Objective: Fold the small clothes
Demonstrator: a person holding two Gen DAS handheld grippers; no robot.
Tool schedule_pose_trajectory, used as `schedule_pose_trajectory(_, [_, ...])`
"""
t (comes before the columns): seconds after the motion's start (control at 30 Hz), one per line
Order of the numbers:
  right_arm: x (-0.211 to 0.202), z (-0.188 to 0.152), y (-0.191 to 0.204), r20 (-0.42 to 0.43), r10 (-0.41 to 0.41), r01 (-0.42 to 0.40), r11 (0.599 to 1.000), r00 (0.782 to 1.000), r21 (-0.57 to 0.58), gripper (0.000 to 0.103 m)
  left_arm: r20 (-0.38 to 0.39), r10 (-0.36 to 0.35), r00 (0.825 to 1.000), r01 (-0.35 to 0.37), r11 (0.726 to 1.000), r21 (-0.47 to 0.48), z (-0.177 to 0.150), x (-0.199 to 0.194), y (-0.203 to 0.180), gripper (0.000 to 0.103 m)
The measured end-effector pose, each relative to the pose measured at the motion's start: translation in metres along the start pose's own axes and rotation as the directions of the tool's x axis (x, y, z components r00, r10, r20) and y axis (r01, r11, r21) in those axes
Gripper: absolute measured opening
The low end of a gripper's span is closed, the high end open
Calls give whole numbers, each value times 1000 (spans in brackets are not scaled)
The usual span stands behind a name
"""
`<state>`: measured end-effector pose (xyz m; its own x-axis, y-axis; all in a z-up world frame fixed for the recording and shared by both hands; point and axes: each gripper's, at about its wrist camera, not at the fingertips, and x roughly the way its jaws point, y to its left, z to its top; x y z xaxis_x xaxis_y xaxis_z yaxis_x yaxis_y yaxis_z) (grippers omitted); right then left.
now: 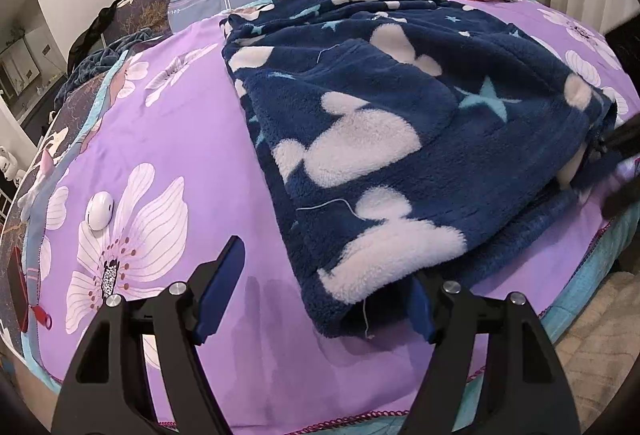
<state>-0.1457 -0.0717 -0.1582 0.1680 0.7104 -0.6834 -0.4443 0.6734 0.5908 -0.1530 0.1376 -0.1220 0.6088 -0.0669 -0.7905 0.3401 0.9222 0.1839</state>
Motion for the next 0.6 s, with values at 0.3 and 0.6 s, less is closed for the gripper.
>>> schedule_pose_trajectory(0.3, [-29, -8, 16, 28, -26, 28, 997, 999, -66, 48, 8, 19, 1000, -19, 1000, -2, -3, -5, 7, 73])
schedule_pose_trajectory(0.6, [-56, 27, -29, 230, -206, 180, 975, 951, 130, 31, 108, -46, 993, 57, 993, -102, 1, -21, 20, 7])
